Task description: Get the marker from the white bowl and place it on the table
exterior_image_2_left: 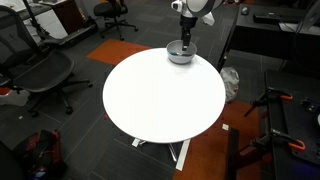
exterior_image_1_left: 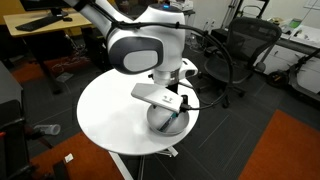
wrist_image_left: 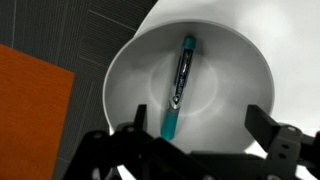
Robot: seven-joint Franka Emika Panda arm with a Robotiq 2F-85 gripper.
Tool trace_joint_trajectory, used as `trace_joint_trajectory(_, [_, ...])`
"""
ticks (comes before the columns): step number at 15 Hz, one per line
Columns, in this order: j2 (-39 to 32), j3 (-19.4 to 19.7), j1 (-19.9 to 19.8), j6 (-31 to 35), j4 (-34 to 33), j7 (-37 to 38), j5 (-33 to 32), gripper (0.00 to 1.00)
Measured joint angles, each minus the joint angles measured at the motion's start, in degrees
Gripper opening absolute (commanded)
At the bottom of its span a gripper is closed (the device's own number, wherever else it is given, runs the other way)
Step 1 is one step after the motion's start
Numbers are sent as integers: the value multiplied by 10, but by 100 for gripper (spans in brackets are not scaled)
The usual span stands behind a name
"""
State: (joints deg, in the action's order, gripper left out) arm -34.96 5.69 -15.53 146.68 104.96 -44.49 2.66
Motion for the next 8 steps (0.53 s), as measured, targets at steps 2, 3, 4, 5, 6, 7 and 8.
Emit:
trace_joint_trajectory(2, [-15, -1, 0, -4, -16, 0, -4, 100])
trace_joint_trajectory(3, [-21, -2, 0, -7, -23, 0, -4, 100])
trace_joint_trajectory(4, [-27, -2, 0, -11, -30, 0, -4, 100])
trace_joint_trajectory(5, [-33, -3, 0, -14, -37, 0, -4, 100])
trace_joint_trajectory(6, [-38, -4, 0, -17, -42, 0, -4, 100])
trace_joint_trajectory(7, [-43, -4, 0, -19, -47, 0, -4, 100])
trace_joint_trajectory(8, [-47, -4, 0, -21, -51, 0, -5, 100])
